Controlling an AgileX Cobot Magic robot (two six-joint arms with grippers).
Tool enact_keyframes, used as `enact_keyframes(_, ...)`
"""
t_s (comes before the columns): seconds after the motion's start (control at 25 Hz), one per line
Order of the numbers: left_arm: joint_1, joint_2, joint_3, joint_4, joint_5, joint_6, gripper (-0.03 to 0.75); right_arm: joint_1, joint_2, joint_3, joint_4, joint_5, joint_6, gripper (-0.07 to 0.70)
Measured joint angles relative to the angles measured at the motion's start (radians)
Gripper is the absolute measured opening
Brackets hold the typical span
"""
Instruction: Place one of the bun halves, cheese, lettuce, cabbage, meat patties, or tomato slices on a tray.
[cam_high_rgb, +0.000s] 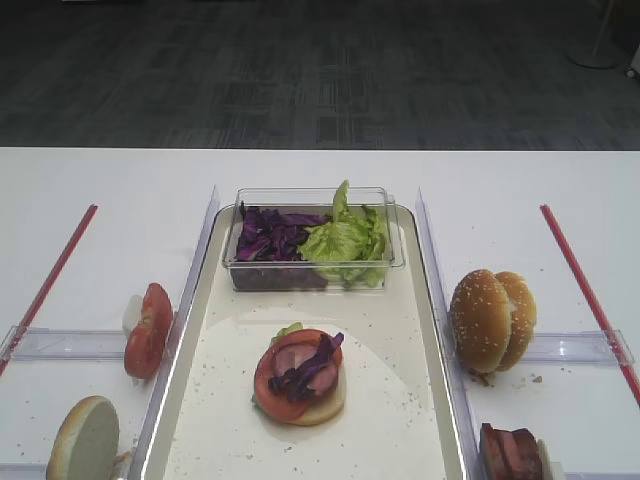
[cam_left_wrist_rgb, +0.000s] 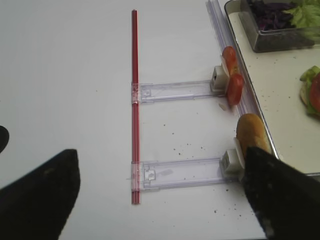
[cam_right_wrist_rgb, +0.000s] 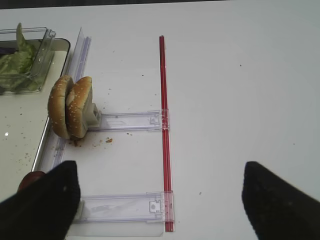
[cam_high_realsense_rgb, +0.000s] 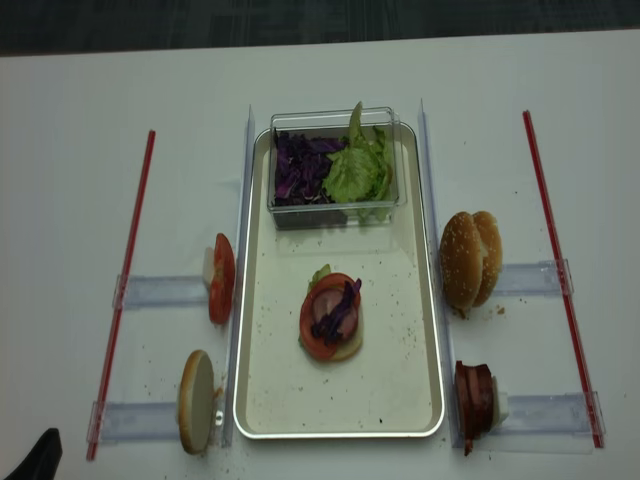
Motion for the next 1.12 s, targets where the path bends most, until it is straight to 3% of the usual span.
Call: enact_keyframes(1.12,0.0,0.0,0.0,0.0,0.0,0.0,0.608,0.0,0.0,0.0,0.0,0.0,0.0,0.669)
